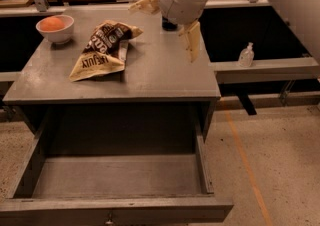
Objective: Place brown chip bag into top drawer
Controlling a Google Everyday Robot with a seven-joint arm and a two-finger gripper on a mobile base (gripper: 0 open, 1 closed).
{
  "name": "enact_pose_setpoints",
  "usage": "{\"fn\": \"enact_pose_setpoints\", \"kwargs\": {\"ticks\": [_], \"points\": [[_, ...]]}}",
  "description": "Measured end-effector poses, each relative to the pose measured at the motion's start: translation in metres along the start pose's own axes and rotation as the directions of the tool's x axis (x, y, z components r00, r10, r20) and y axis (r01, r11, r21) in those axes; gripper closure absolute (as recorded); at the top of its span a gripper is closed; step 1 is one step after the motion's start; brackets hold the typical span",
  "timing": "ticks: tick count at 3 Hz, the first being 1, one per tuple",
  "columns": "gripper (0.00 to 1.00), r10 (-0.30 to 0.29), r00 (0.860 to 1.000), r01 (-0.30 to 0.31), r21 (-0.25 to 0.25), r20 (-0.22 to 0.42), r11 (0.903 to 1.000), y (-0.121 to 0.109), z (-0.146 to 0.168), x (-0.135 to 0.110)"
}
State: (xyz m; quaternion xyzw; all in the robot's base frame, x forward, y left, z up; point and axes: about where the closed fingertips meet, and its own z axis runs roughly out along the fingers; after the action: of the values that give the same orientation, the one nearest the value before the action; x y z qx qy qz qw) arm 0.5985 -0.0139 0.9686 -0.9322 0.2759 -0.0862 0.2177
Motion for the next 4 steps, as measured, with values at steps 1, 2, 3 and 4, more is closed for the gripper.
{"fn": "enact_pose_setpoints", "kwargs": {"ticks": [1,2,3,4], "points": [[0.00,-0.173,0.985,0.174,-0.051,0.018,0.9835,-0.032,0.052,-0.012],[0.00,-0.190,0.982,0.190,-0.052,0.021,0.9803,-0.039,0.057,-0.018],[0.00,-0.275,0.961,0.274,-0.052,-0.011,0.9603,-0.068,0.065,-0.018],[0.00,-0.422,0.906,0.418,-0.074,-0.044,0.9054,-0.115,0.093,-0.022]]}}
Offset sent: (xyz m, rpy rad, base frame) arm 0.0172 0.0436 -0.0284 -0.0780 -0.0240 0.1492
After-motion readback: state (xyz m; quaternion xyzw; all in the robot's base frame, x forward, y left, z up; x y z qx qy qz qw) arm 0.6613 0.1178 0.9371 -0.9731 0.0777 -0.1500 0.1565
